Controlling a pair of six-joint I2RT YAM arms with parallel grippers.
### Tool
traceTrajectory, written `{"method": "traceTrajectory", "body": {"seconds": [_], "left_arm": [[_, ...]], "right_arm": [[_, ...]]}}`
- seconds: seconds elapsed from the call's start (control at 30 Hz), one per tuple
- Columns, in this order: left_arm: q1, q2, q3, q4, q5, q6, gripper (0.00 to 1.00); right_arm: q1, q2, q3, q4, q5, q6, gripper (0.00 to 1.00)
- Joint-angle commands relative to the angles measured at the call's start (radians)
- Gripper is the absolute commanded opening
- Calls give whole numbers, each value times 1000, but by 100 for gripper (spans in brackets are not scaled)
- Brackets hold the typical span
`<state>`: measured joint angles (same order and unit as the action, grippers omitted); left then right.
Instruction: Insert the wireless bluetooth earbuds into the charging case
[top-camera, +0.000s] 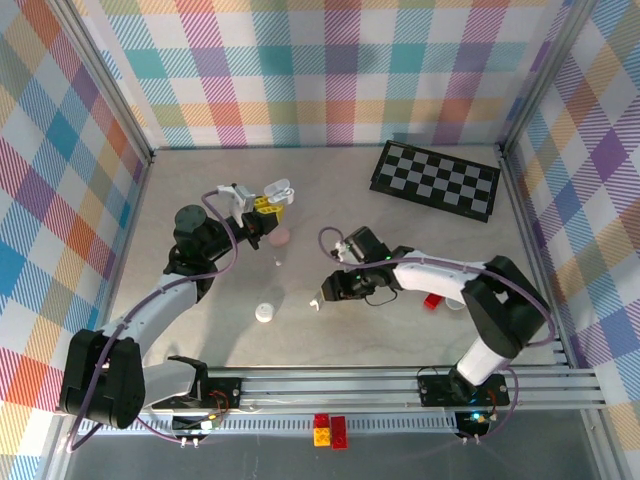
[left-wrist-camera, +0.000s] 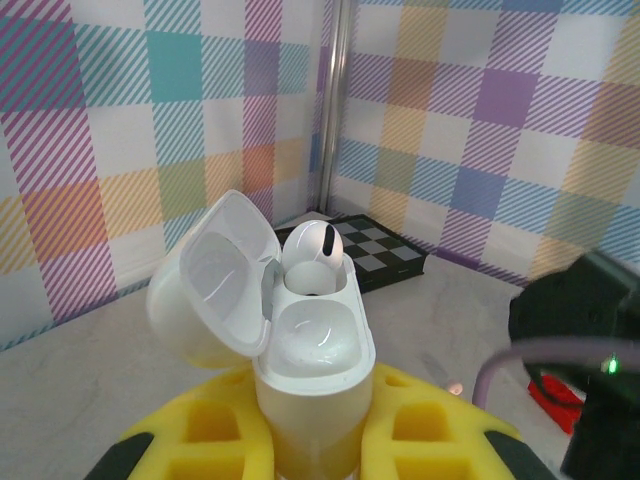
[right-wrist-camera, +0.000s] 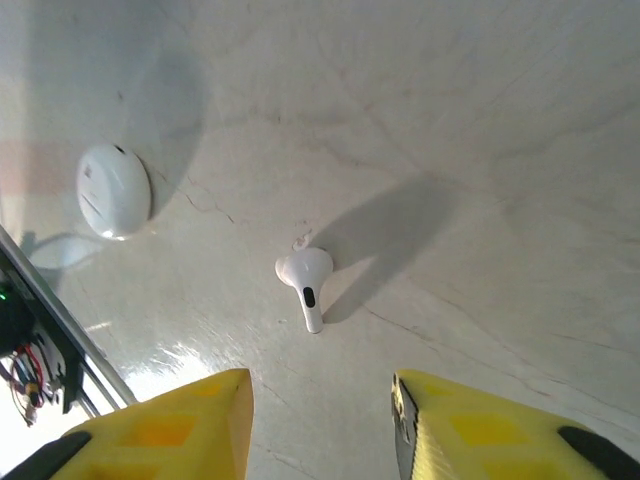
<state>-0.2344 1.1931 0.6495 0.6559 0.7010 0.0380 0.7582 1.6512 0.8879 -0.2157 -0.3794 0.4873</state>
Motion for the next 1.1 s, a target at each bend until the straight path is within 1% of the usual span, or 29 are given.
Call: {"method": "traceTrajectory", "body": {"seconds": [0.0,0.17,0.33,0.73,0.93,1.07], "left_arm": [[12,-24,-11,-4,-6,-1,0],[12,-20,2,-28,6,7,0],[12,-24,1,-39,5,13,0],[12,-15,9,-45,22,12,0],[12,-10,7,-41,29,10,0],[12,-16,1,-39,23,11,0]], "right_arm": [[21,50,34,73,-31,25,39],[24,101,39,103,-53,26,36],[27,141,60,115,-80,24,35],[29,184,76,102,-85,5,31],[30,196,88,70,-76,-12,21],[29,182,94,47,-59,-13,18]]}}
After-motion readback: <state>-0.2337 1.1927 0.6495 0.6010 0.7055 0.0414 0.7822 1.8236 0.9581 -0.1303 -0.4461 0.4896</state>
